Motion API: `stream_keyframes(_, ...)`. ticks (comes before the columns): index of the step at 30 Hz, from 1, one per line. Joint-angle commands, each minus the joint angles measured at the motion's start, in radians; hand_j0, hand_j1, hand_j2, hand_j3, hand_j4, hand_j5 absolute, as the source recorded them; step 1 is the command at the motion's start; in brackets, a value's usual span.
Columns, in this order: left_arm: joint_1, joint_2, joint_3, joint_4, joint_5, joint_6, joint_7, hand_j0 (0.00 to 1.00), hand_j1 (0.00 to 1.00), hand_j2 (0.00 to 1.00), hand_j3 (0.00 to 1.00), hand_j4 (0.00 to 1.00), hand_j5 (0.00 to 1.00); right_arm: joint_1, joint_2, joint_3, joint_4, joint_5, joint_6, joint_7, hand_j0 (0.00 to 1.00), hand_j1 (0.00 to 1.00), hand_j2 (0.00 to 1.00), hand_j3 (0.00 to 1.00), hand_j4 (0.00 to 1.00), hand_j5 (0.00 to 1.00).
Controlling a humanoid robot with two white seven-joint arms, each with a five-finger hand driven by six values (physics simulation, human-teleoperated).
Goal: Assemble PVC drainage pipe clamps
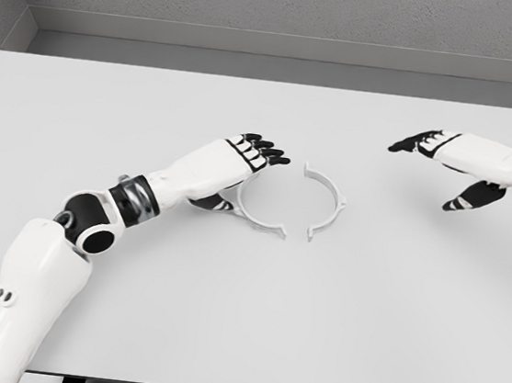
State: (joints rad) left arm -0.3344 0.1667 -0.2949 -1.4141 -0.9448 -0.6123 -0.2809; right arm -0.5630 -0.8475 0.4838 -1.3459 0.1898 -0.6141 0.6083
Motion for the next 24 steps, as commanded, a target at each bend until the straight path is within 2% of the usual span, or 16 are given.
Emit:
stream_keyframes(1,0.000,-0.003,-0.004,-0.002,0.008,0.001,0.000,1.00,1.00,1.00,1.00,1.00,1.00,0.003,-0.001,-0.008,-0.058,-0.012,0.003,0.003,1.00,1.00,1.00,1.00,1.00,1.00)
stream_keyframes(2,0.000,0.001,0.005,0.001,0.009,0.001,0.002,1.00,1.00,1.00,1.00,1.00,1.00,0.008,-0.001,-0.010,-0.078,-0.016,0.003,0.003,1.00,1.00,1.00,1.00,1.00,1.00)
stream_keyframes(7,-0.029,0.027,0.030,0.014,0.011,0.001,0.002,1.00,1.00,1.00,1.00,1.00,1.00,0.008,-0.011,-0.013,-0.078,-0.052,0.003,0.003,1.00,1.00,1.00,1.00,1.00,1.00)
stream_keyframes(13,-0.078,0.008,0.019,0.099,0.009,0.001,0.000,1.00,1.00,1.00,1.00,1.00,1.00,0.006,-0.007,-0.011,-0.078,-0.043,0.003,0.003,1.00,1.00,1.00,1.00,1.00,1.00)
stream_keyframes(18,-0.078,-0.018,-0.013,0.099,0.008,0.001,0.002,1.00,1.00,1.00,1.00,1.00,1.00,0.008,-0.004,-0.011,-0.078,-0.043,0.003,0.003,1.00,1.00,1.00,1.00,1.00,1.00)
stream_keyframes(24,-0.078,-0.042,-0.021,0.098,0.008,0.001,0.000,1.00,1.00,1.00,1.00,1.00,1.00,0.009,-0.005,-0.013,-0.079,-0.044,0.003,0.003,1.00,1.00,1.00,1.00,1.00,1.00)
